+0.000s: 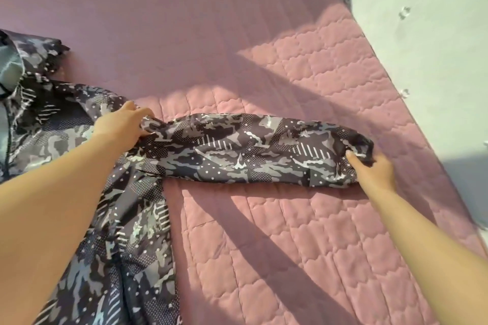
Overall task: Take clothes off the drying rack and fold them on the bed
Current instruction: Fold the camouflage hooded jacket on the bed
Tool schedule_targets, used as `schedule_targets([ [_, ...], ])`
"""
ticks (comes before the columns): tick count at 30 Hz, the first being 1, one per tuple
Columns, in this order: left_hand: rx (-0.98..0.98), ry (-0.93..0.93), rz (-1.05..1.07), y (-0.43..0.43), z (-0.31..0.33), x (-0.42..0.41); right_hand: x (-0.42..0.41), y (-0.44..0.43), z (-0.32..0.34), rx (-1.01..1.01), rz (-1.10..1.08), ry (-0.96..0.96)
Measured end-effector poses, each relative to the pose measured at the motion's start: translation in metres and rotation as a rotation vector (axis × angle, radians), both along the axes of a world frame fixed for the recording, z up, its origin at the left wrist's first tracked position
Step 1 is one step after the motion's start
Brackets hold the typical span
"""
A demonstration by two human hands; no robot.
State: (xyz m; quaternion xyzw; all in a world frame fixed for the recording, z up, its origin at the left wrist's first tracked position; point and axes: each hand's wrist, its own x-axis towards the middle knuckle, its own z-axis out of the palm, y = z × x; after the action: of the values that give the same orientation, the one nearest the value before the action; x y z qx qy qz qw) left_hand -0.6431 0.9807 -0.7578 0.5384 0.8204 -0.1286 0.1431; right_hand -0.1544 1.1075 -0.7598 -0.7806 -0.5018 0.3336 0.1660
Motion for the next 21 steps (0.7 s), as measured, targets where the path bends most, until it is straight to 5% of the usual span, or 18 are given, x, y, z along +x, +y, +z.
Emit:
schedule_targets([
  [8, -0.020, 0.044, -0.025, 0.006, 0.001, 0.021, 0.006, -0.007, 0.006, -0.057, 0.091, 0.171],
  [12, 0.449, -0.208, 0.511, 0.021, 0.001, 0.018, 0.006, -0.004, 0.004, 0.120, -0.091, 0.044],
  [15, 0.490, -0.430, 0.636, 0.027, 0.000, 0.032, -0.007, -0.004, 0.005, 0.154, -0.281, 0.051],
  [18, 0.473, -0.417, 0.381, 0.009, -0.012, 0.060, -0.014, -0.012, 0.001, 0.085, -0.476, 0.227],
  [21, 0.546, -0.213, 0.232, -0.021, -0.027, 0.091, -0.016, -0.019, 0.000, -0.019, -0.695, 0.715],
])
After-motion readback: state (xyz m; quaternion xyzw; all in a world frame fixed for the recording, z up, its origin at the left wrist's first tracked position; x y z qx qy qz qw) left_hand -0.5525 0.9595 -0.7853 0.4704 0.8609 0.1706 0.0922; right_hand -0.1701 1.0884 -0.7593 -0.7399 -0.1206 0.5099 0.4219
